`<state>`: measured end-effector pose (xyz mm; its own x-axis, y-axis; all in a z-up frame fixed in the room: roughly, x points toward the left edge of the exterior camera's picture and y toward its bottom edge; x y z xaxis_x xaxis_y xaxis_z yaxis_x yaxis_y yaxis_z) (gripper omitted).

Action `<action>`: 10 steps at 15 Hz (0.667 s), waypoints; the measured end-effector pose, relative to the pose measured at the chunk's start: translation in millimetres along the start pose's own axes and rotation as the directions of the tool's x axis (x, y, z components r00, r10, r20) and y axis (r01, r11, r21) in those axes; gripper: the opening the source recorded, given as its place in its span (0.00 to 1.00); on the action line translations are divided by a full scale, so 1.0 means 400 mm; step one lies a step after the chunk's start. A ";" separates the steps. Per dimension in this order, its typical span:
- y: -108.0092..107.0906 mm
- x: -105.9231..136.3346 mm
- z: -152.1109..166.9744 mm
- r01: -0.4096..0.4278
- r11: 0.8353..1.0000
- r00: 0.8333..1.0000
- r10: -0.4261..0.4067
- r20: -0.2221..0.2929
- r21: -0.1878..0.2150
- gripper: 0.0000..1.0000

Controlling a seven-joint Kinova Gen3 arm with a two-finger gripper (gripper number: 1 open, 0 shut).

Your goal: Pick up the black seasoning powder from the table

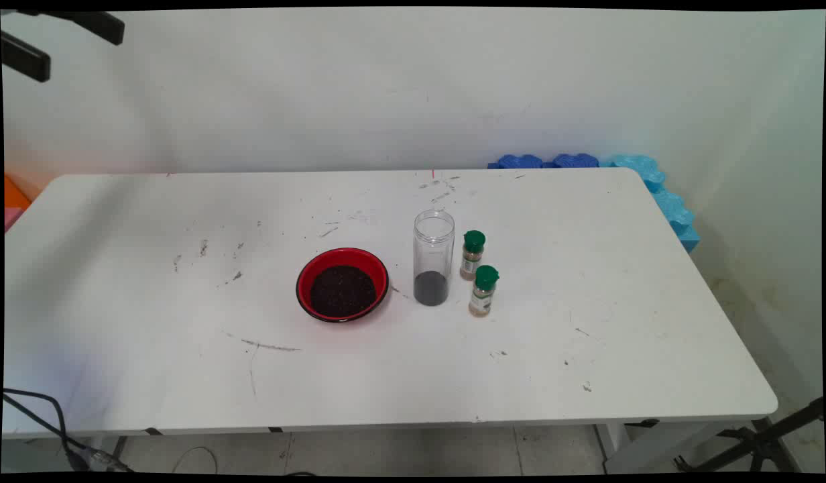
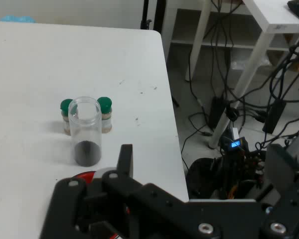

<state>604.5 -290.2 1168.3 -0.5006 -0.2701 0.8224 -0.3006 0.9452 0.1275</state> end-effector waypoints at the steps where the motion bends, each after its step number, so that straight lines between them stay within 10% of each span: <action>1: -0.004 0.001 0.001 0.010 1.000 1.000 -0.010 -0.002 0.011 1.00; 10: -0.039 -0.004 0.063 0.040 0.993 0.999 -0.040 0.004 0.112 1.00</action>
<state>589.6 -309.0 1151.2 -0.4916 -0.3090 0.8141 -0.4089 0.9074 0.0975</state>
